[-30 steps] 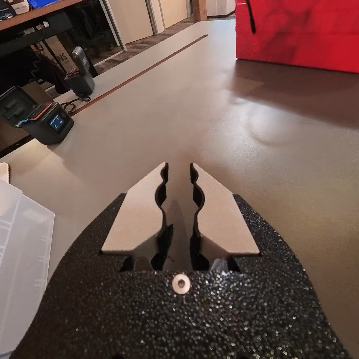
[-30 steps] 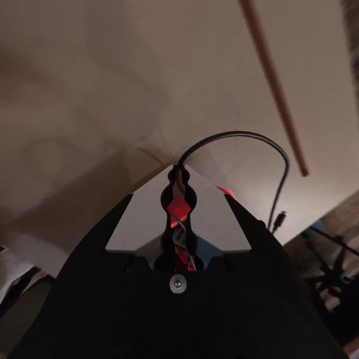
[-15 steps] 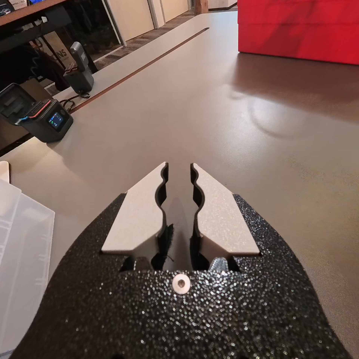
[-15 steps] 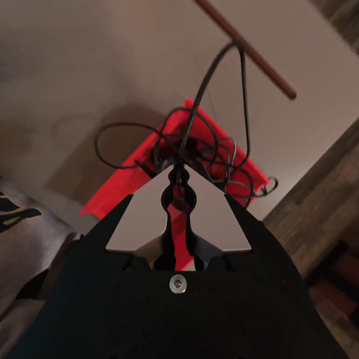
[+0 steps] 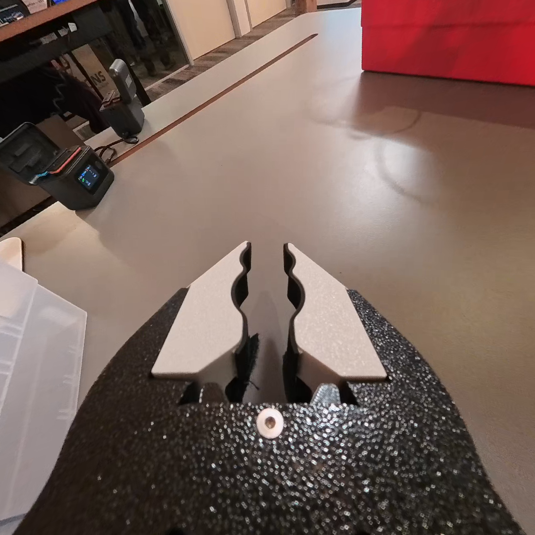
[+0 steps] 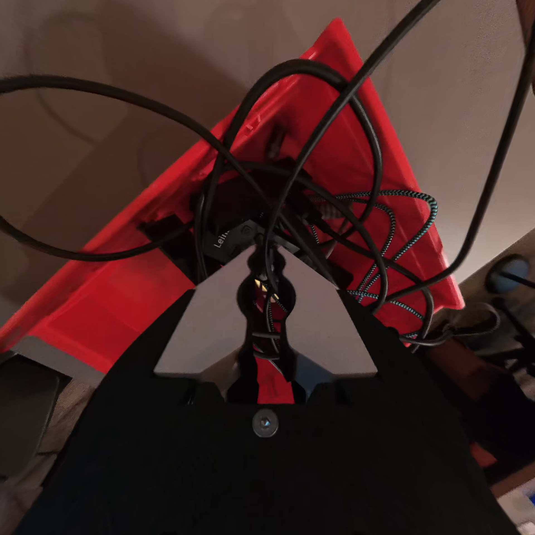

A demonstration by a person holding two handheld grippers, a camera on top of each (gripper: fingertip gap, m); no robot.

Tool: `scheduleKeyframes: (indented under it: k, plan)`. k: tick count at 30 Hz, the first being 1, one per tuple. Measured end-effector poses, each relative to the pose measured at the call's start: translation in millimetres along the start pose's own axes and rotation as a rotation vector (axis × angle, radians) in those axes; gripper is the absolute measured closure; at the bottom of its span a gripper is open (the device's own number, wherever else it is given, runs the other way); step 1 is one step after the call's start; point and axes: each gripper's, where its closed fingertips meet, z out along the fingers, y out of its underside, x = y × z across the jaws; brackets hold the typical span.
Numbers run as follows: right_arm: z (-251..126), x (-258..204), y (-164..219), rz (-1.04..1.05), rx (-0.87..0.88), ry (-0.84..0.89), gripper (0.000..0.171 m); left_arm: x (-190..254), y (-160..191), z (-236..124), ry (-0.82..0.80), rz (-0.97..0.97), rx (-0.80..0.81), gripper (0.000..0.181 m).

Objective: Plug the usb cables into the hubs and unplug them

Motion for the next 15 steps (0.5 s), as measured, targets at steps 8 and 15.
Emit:
scheduleKeyframes:
  k: [8,15]
  plan:
    - [-76.4,16.3,2.6,0.211,0.414,0.181,0.095,-3.5,-1.0,-0.7,-0.024,-0.002,0.011,0.159]
    - [-152.4,-0.3,64.9,0.408,0.802,0.486,0.080,-18.1,-34.0,-20.1,-0.142,0.060,0.113,0.131]
